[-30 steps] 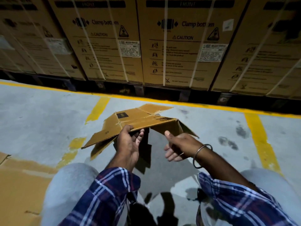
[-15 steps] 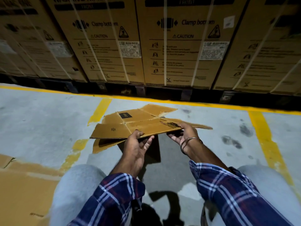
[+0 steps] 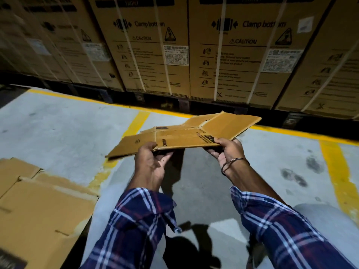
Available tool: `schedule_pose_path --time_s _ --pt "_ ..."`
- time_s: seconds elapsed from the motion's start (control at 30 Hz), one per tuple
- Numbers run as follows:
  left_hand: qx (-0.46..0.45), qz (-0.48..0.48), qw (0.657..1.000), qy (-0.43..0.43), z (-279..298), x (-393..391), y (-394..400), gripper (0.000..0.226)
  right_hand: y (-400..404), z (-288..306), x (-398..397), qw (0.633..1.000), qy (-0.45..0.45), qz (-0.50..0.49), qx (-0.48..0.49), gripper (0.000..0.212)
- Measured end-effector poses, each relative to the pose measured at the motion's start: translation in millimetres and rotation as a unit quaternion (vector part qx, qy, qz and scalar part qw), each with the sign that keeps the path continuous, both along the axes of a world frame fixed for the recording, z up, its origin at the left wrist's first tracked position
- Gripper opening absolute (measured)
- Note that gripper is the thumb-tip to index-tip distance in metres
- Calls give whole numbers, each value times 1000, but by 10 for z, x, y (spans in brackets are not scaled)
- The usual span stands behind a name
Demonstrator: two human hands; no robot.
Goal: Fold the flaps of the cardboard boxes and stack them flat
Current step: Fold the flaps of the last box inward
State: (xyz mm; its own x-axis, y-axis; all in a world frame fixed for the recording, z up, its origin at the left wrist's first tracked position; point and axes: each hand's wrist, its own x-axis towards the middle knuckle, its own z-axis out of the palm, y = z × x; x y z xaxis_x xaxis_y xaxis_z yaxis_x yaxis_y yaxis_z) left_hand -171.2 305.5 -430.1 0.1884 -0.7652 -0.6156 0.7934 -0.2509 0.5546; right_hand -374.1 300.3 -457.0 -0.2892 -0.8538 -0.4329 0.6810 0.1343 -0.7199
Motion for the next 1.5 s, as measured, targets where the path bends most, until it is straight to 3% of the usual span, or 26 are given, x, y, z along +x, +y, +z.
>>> schedule_pose_path --time_s 0.1,0.23,0.33,0.43,0.57,0.67,0.77,0.83,0.87,0.93,0.97,1.03,1.13,1.23,1.37,1.5 --pt "-5 -12 999 -29 149 122 12 37 -15 19 33 1000 8 20 -5 22" --pt "-24 3 999 -48 298 461 134 22 41 96 270 997 -4 75 -13 44" --pt "-38 34 996 -71 306 808 304 22 122 196 600 993 -12 120 -20 33" --pt "-52 90 993 -63 270 1321 580 24 138 351 1132 984 -25 177 -27 17" --pt "-77 182 980 -27 293 2139 1134 14 144 590 2121 951 -39 303 -36 17" --pt "-86 279 955 -47 300 2688 1522 11 184 689 2886 921 -40 388 -20 13" --pt "-89 342 932 -78 230 3118 1900 21 349 613 3531 895 -50 443 1 16" --pt "-60 366 924 -89 4 3360 2176 11 556 405 3842 885 -53 461 31 12" --pt "-37 376 922 -87 -200 3481 2335 8 687 253 3974 881 -47 467 57 10" --pt "-5 378 924 -52 -622 3602 2589 32 876 -40 4107 869 -5 479 123 11" --pt "11 390 920 -25 -854 3662 2736 49 951 -165 4174 854 36 495 157 10" --pt "50 420 906 15 -1224 3681 2924 61 1020 -287 4221 809 104 547 191 9" --pt "132 452 881 55 -1527 3500 3044 51 1052 -354 4201 753 160 600 216 18" --pt "153 433 884 90 -1668 3354 2985 40 1048 -445 4153 714 231 629 203 20" --pt "102 460 876 105 -1647 3277 2781 27 995 -512 4162 707 245 642 166 36" --pt "58 493 863 90 -1522 3258 2558 27 969 -475 4252 702 248 658 114 23"
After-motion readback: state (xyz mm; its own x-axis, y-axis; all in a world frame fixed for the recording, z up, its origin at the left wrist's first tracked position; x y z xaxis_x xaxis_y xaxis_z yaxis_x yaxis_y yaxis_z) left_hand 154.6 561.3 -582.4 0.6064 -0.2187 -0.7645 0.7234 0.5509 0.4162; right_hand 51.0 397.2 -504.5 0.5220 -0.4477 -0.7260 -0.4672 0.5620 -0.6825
